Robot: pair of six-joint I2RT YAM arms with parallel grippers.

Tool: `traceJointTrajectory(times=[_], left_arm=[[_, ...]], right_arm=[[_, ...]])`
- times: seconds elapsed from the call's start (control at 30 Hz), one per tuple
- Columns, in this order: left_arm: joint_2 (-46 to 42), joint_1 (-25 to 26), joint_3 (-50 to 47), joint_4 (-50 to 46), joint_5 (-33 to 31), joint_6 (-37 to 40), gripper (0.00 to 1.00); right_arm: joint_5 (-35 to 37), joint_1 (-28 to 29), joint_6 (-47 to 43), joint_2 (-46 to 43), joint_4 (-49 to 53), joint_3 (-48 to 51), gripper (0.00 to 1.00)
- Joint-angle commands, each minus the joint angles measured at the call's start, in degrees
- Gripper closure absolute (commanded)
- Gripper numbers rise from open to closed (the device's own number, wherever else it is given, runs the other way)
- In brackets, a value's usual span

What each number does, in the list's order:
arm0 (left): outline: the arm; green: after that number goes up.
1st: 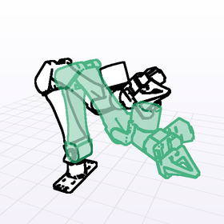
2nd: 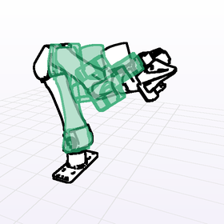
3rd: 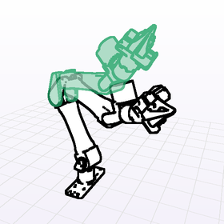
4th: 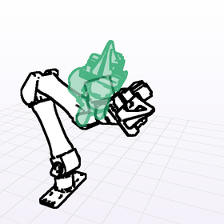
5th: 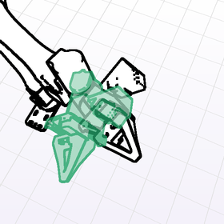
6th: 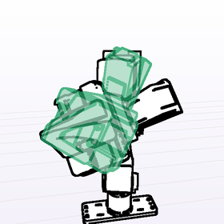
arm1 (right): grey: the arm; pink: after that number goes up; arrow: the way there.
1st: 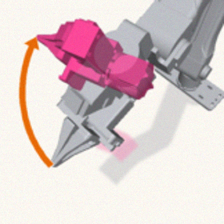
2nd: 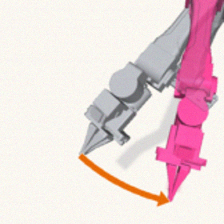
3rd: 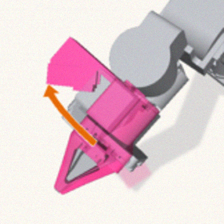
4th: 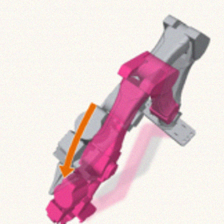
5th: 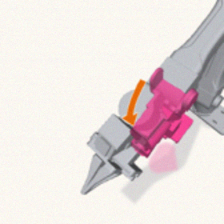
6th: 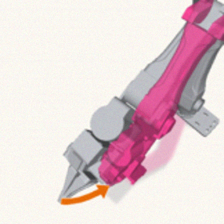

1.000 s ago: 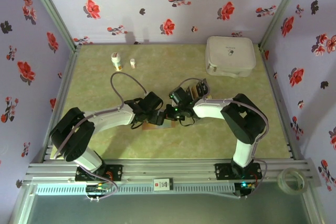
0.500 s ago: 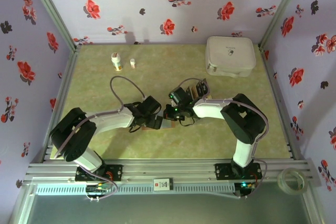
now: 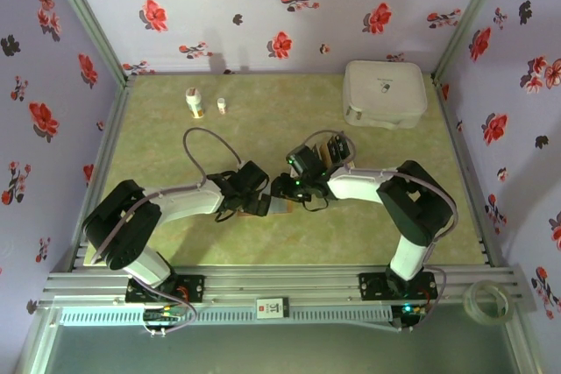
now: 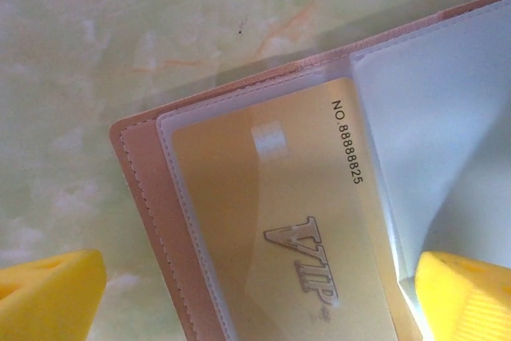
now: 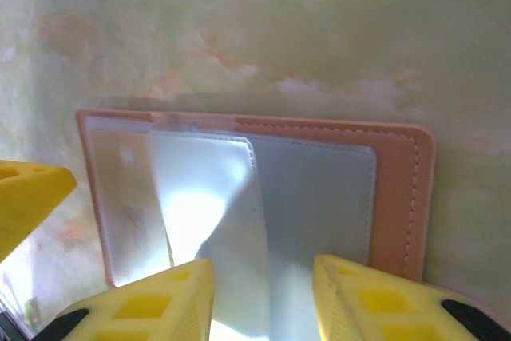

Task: Put the credit cards into the card holder
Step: Flip over the card slot on the card holder.

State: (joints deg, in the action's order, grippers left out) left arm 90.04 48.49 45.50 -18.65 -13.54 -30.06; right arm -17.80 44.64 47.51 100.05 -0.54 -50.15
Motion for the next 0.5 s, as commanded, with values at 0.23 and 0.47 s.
traceJointTrajectory(times=[0.23,0.47], left_arm=[[0.4,0.3,-0.6,-0.3,-1.7,-1.0,0.00],[0.1,0.3,-0.5,-0.4,-1.6,-1.1,0.00]], right_arm=[[-1.6,1.2,3.9,0.9,-4.4,1.9,0.68],[-2.6,1.4,4.3,1.2,-5.1,1.1,0.74]])
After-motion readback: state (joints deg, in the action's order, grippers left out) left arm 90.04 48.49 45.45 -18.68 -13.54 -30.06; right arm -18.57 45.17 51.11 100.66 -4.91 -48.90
